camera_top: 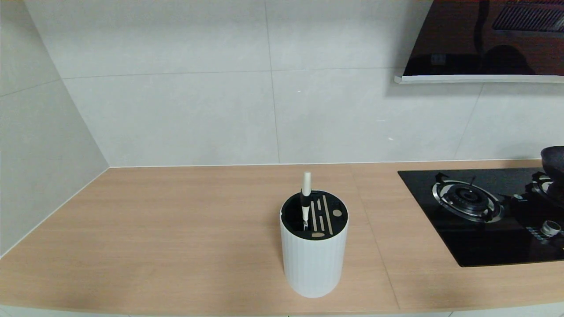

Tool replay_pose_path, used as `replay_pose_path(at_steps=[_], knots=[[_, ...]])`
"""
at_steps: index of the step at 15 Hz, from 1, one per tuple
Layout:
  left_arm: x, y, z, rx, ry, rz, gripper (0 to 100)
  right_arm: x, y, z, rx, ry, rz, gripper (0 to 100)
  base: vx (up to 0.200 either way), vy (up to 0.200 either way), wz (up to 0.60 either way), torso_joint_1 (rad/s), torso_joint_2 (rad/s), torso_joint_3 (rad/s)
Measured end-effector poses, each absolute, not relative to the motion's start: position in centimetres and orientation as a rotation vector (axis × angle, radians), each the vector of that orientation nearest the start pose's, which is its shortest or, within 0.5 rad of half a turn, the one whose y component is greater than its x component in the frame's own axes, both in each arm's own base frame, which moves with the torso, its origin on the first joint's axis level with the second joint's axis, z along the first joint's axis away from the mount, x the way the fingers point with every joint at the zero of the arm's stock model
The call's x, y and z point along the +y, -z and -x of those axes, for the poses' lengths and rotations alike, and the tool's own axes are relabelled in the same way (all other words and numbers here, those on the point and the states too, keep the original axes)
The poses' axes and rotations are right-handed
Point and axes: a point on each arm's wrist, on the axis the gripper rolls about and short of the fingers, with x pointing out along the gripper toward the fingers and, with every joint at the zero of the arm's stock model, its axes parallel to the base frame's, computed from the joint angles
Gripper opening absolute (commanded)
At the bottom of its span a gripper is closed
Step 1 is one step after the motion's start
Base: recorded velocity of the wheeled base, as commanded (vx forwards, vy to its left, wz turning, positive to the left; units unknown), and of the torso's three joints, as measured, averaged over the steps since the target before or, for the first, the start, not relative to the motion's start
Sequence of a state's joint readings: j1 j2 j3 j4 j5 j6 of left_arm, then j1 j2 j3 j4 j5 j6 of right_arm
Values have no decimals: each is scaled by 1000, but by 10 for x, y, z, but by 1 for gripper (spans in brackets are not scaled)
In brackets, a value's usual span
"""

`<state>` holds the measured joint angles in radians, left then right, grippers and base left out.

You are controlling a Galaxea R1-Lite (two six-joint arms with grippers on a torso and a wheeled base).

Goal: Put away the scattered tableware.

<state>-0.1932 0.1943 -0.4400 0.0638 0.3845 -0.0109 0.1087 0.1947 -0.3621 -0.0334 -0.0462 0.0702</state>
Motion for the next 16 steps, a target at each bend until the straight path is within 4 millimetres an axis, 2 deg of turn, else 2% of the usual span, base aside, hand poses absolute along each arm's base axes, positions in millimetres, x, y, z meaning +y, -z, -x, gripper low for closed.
replay_pose_path(at_steps=[2, 6, 10, 13, 16], knots=[[17, -187, 52, -223, -222, 85, 100, -2, -173, 47, -252, -42, -65, 100, 0, 0, 0, 0, 0, 0], [11, -174, 57, -249, -298, 66, 100, -1, -153, 53, -263, 11, -60, 100, 0, 0, 0, 0, 0, 0], [6, -127, 41, -170, -267, 1, 100, -1, -126, 41, -187, 15, -57, 100, 0, 0, 0, 0, 0, 0], [3, -90, 26, -73, -143, 0, 100, 0, -101, 30, -121, 11, -55, 100, 0, 0, 0, 0, 0, 0], [1, -79, 23, -29, -65, 17, 100, 0, -84, 24, -72, 7, -37, 100, 0, 0, 0, 0, 0, 0]])
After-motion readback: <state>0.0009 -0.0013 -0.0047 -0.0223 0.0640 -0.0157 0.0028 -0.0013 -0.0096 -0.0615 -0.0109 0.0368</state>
